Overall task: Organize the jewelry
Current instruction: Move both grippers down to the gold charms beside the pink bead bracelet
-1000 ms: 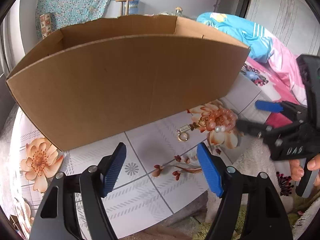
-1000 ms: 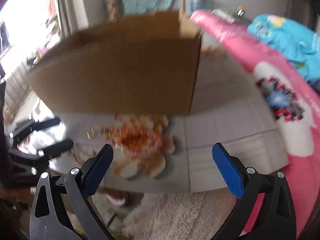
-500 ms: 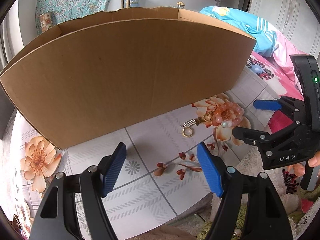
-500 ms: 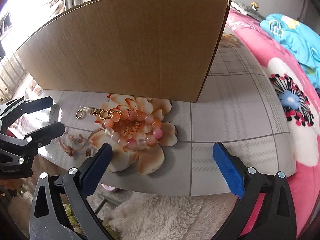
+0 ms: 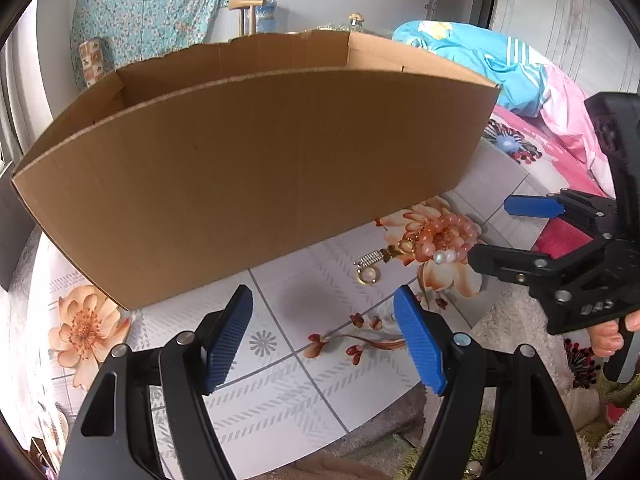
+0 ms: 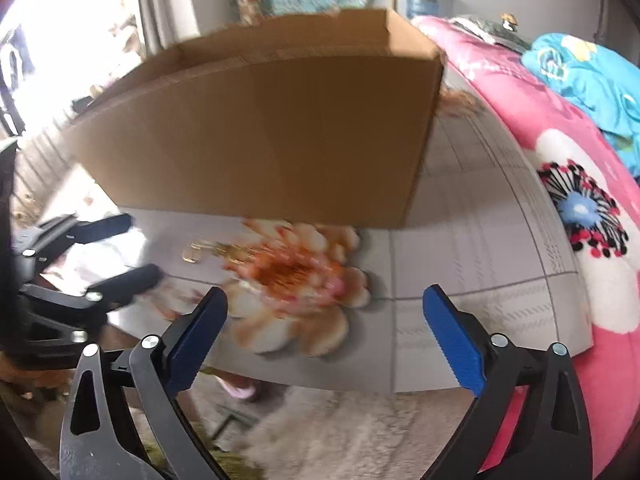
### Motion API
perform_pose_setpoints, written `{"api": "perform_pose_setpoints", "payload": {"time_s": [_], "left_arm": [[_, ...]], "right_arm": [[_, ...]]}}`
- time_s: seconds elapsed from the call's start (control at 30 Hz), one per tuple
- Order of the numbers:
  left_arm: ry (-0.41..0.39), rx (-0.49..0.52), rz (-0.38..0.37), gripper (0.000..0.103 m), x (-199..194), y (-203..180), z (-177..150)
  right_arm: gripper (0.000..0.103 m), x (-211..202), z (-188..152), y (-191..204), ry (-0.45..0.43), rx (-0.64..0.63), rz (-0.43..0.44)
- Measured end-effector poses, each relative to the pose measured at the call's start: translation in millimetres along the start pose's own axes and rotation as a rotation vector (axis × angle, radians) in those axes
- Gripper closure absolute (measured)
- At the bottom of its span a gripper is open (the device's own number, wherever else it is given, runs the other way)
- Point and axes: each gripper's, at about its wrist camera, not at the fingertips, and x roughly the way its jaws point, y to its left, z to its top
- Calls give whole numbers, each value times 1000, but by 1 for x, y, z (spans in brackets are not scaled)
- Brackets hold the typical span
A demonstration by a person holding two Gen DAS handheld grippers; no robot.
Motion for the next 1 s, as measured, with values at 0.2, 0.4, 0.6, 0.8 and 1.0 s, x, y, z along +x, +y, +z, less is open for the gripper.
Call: {"api": "perform_pose_setpoints", "payload": {"time_s": [0.2,0.4,0.6,0.8,1.0], "left_arm": [[-12,-11,25,32,-4,6,2],[-3,-34,49,32,-4,14,1],[-2,-31,31,35,0,12,0],[-7,-7,-10,44,2,4,2],[-1,25,-50,50,4,-8,3]], "right_arm": [[32,-3,-4,19,-3,-56,138],[56,5,-5,31,11,-58,242],[68,14,-5,42,36,-79,277],[80,23,5,21,16,-34,173],[81,21,10,-9,-13,69,85]]}}
